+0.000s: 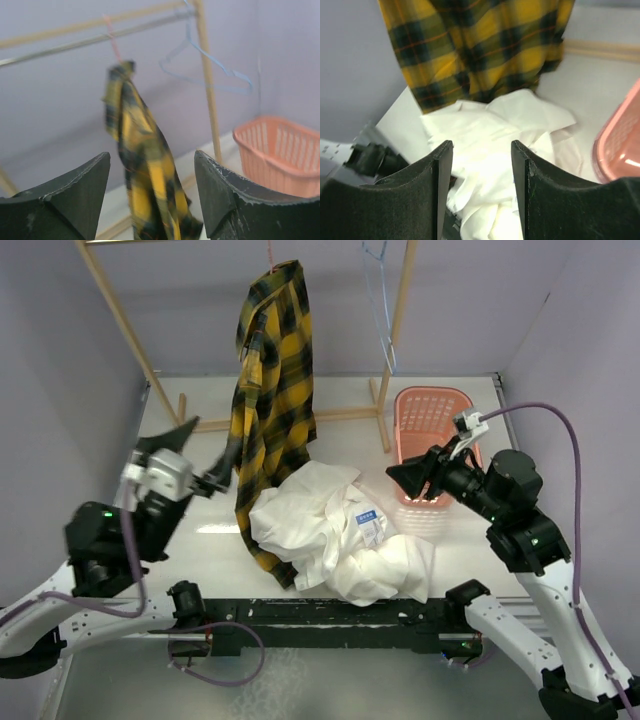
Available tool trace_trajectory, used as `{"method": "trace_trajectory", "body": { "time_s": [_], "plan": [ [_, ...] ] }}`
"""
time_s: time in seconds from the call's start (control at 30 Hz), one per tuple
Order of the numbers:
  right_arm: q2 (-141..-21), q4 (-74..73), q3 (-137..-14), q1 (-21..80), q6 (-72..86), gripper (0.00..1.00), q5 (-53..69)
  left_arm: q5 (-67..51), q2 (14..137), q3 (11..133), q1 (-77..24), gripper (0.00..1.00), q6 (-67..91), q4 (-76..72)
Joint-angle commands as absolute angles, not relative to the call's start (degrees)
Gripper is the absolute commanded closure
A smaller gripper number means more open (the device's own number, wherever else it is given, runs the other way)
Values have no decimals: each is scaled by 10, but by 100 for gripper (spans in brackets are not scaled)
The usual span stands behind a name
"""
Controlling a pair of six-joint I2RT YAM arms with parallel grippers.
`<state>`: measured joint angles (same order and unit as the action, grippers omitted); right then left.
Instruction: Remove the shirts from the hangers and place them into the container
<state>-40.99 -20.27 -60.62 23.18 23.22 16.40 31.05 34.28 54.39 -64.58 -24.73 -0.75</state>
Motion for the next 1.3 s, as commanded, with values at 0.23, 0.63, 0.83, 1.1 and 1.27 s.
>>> {"method": "trace_trajectory", "body": {
  "time_s": [0.23,0.63,0.83,1.1,1.27],
  "plan": [
    [-490,-168,-682,284,262,50,269,531,401,679,-644,33,-320,-1],
    [-725,-319,-1030,389,183,49,58,389,605,934,-633,34,-282,88],
    [-778,-369,-1084,389,163,47,54,302,737,1166,-550,34,-225,182],
    [-796,-353,-1092,389,165,47,66,55,855,1288,-278,33,-34,307],
    [-802,-368,-1121,389,158,46,61,-125,813,1145,-35,33,138,270]
  ]
}}
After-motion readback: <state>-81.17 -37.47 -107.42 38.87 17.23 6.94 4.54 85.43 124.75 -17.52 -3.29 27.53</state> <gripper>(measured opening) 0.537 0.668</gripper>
